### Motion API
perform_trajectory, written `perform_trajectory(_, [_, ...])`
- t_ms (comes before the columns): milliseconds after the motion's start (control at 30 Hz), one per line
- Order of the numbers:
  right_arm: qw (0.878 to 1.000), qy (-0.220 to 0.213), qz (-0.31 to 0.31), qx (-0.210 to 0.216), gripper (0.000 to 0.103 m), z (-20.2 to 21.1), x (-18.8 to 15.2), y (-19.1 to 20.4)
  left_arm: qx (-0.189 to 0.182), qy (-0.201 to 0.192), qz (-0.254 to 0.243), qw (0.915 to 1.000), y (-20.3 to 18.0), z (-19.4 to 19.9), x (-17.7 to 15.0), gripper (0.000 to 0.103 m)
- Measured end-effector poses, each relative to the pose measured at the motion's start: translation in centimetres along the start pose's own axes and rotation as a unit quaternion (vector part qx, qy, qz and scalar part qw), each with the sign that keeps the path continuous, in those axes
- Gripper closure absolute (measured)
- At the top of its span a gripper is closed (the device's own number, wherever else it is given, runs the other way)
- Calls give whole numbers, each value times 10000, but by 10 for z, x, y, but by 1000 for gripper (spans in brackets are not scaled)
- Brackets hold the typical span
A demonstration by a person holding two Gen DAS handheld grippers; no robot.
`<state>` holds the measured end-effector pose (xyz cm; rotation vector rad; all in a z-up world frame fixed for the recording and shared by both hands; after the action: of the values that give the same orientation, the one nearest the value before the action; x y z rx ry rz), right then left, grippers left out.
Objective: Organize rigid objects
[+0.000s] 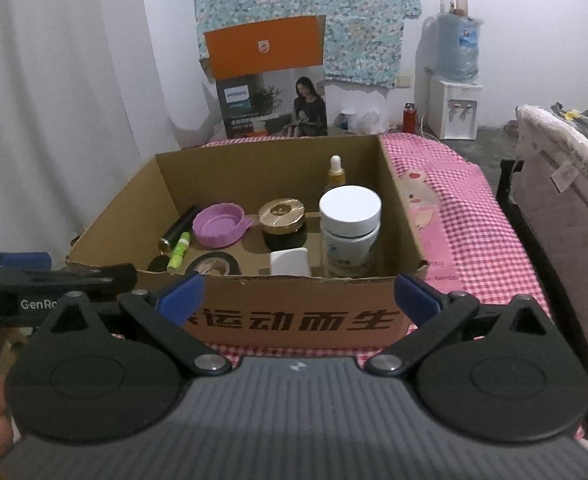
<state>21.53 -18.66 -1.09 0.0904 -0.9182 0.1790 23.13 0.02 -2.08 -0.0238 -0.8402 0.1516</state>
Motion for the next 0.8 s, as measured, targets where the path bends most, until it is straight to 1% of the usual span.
perform_trajectory(200, [10000,31,69,-19,1,-6,6,0,43,-79,-13,10000,0,1,4,0])
perform_trajectory(800, [9999,61,83,-106,1,-10,6,-2,63,-58,16,10000,5,4,2,0])
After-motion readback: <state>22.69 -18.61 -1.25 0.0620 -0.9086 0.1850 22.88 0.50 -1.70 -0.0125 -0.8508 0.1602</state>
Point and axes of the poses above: each gripper's, at about its wrist camera, not at the fingertips, and z roughly against the way its jaws point, y to its left, x to its top, the point moved 10 cm from there along -z, roughly the way its jaws point, and after that the axes turned 9 degrees about z, right-handed, at the moved point
